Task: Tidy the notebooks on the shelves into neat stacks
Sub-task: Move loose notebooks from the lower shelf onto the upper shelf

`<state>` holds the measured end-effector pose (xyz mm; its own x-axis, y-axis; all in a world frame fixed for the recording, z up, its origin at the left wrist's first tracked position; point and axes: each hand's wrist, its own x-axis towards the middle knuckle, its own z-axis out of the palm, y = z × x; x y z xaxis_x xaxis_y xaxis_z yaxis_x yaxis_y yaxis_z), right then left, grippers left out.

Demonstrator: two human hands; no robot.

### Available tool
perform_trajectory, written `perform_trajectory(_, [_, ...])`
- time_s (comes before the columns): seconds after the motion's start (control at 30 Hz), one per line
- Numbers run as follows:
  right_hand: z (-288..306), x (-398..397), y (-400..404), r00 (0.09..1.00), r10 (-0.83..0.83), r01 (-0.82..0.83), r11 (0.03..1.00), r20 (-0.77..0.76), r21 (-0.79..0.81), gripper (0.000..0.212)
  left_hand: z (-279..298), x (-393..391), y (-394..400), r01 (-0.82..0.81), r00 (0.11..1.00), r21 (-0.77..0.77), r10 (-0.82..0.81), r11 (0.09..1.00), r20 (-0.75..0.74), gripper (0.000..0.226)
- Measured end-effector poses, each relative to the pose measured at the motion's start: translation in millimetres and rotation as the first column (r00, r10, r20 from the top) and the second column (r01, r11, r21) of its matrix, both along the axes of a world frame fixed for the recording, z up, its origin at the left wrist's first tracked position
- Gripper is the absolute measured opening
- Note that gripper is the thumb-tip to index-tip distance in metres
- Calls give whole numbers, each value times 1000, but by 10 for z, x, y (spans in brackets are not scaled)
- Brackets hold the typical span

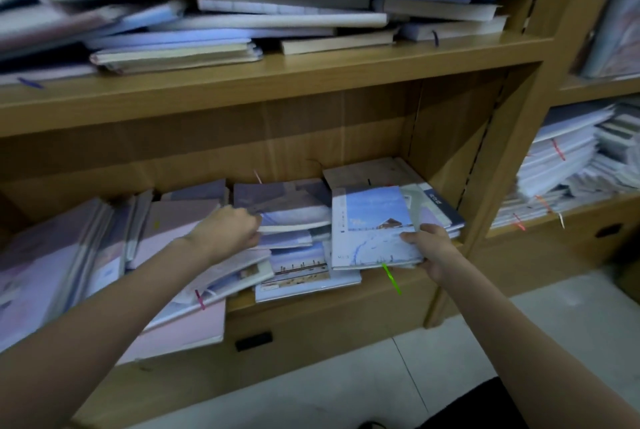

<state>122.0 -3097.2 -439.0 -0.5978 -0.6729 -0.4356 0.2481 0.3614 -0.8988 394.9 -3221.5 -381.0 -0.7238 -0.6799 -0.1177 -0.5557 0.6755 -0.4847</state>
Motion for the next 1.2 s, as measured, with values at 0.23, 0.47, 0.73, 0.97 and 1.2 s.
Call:
perform_trajectory(0.23, [184, 262, -79, 982, -31, 60, 986, 185, -153, 14, 227, 52, 127, -91, 838, 81, 120, 993, -532, 26])
perform_trajectory(0.47, [127, 466, -85, 1000, -15, 12, 996, -25, -83, 15, 175, -135, 154, -114, 599, 179, 211, 977, -773, 27])
perform_trajectory(0.73, [-34, 564, -151, 978, 193, -189, 980, 75, -59, 45, -389, -643, 654, 220, 805, 402, 67, 889, -589, 33])
perform_trajectory(0.97, [-253, 743, -282, 980, 144, -144, 989, -137, 10, 49, -859, -24, 340, -73, 792, 637, 433, 768, -431, 60])
perform_trajectory(1.2, [67, 812, -197, 949, 201, -232, 967, -244, -106, 71, -636, -19, 582, 265, 239, 870, 845, 417, -478, 37])
